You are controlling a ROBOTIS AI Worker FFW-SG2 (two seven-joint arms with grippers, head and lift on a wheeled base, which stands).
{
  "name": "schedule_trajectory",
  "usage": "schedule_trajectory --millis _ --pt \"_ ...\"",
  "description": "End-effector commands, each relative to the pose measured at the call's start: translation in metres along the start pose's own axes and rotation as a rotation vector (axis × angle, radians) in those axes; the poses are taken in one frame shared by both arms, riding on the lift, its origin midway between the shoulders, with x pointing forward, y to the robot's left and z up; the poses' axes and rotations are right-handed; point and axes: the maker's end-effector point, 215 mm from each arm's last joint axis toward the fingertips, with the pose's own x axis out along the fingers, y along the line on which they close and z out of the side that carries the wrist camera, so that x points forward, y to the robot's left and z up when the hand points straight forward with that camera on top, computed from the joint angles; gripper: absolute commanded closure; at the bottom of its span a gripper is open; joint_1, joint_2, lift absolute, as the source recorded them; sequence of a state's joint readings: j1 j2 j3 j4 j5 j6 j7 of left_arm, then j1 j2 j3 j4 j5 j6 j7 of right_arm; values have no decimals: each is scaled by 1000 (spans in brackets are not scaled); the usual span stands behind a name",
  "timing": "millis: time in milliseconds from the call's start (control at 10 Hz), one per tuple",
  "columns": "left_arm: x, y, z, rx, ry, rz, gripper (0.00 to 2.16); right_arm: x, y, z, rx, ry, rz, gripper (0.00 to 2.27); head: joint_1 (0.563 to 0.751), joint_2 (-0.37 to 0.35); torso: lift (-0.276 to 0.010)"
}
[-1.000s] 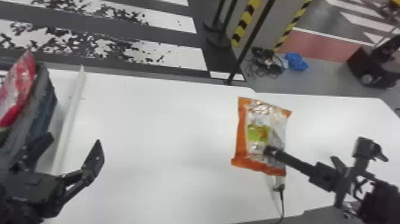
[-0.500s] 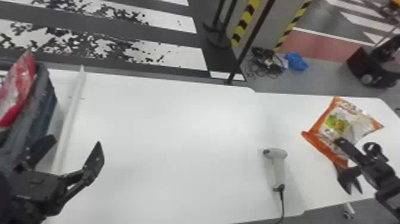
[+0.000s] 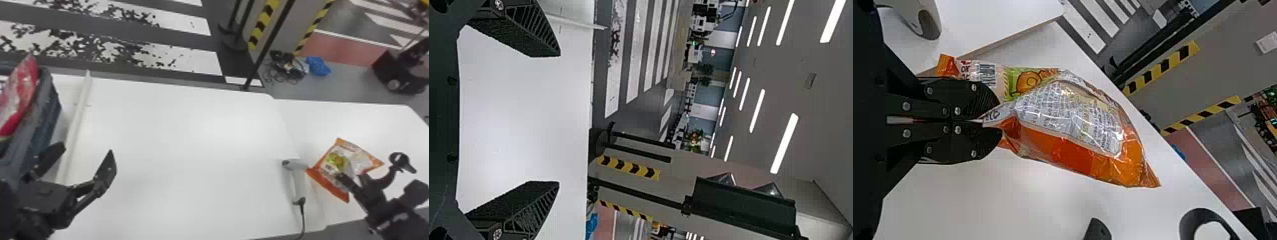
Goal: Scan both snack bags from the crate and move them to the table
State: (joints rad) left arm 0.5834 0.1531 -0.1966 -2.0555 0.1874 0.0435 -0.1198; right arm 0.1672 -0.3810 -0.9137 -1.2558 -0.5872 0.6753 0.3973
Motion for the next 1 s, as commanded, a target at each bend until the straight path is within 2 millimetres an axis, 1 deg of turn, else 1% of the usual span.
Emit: schedule_trajectory --millis 0,100,200,300,400,500,600,700,800,900 --pt "-3 -2 9 2 -20 -4 76 11 6 -8 -42 -41 -12 1598 695 -350 -87" --pt "-6 -5 13 3 -25 -10 76 16 8 -5 -55 -69 -18 633 695 -350 -87" --pt "-7 -6 15 4 -29 -12 76 20 13 -3 -55 -69 -12 -2 695 -350 -87" --pt "-8 -7 18 7 -32 -14 76 23 14 -3 -73 -65 -43 -2 695 -350 -87" --pt "-10 -9 19 8 -35 -17 76 18 11 9 -94 -95 -96 46 695 -350 -87" --pt "-11 -11 25 11 -48 -24 76 8 16 27 -128 -166 -86 56 695 -350 -87" --pt "-11 -13 30 13 -61 -26 76 -5 29 42 -186 -233 -65 56 695 -350 -87" --pt "-11 -17 34 11 -68 -34 76 -20 53 43 -227 -273 -27 60 695 -350 -87" --pt "-11 -19 38 10 -76 -35 76 -41 83 34 -267 -285 22 60 695 -350 -87" --pt "-11 -20 39 12 -76 -32 76 -60 120 16 -296 -280 95 60 695 -350 -87"
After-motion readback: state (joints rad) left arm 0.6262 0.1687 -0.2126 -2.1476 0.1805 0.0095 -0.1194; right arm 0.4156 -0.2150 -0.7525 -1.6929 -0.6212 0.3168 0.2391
